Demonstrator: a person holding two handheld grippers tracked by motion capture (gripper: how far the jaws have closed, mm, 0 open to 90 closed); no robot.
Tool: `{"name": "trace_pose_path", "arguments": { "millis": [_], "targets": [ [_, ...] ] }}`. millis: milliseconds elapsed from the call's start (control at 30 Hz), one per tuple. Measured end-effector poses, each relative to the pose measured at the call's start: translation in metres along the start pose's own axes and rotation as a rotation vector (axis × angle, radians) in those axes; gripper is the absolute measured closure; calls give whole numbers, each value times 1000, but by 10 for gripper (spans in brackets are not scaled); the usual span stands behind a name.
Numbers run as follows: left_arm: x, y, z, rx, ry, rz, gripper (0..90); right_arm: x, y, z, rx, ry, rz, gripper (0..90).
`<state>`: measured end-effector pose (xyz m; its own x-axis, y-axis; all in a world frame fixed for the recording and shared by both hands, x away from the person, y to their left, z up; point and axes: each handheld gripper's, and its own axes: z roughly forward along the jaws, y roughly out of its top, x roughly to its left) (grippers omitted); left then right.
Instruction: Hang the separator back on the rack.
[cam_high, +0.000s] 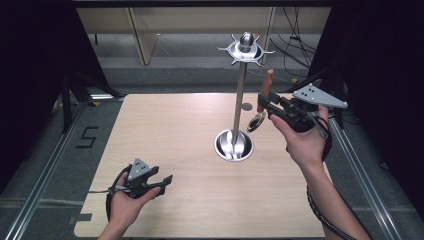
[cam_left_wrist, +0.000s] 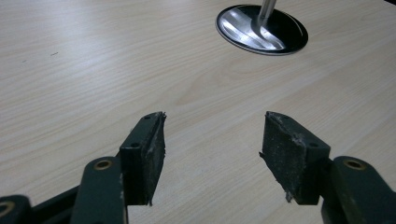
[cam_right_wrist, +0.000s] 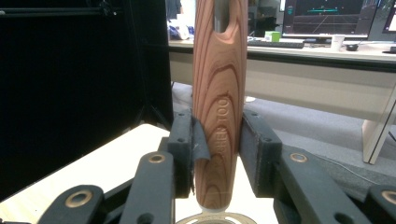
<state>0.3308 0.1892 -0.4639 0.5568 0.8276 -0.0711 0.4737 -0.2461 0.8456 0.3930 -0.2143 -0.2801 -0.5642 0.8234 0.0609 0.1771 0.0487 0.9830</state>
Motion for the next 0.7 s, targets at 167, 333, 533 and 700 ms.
{"name": "trace_pose_path", "arguments": {
  "millis": [167, 333, 533, 700],
  "targets": [
    [0, 0, 0, 0, 0, 0, 387, 0, 1, 1, 4, 4, 0, 684],
    [0, 0, 0, 2, 0, 7, 387, -1, 3, 2, 0, -2, -11, 684],
    [0, 0, 0, 0, -1, -2, 387, 1, 7, 4, -1, 0, -4, 684],
    [0, 0, 0, 2, -1, 2, 387, 0, 9, 6, -2, -5, -9, 684]
  ]
}}
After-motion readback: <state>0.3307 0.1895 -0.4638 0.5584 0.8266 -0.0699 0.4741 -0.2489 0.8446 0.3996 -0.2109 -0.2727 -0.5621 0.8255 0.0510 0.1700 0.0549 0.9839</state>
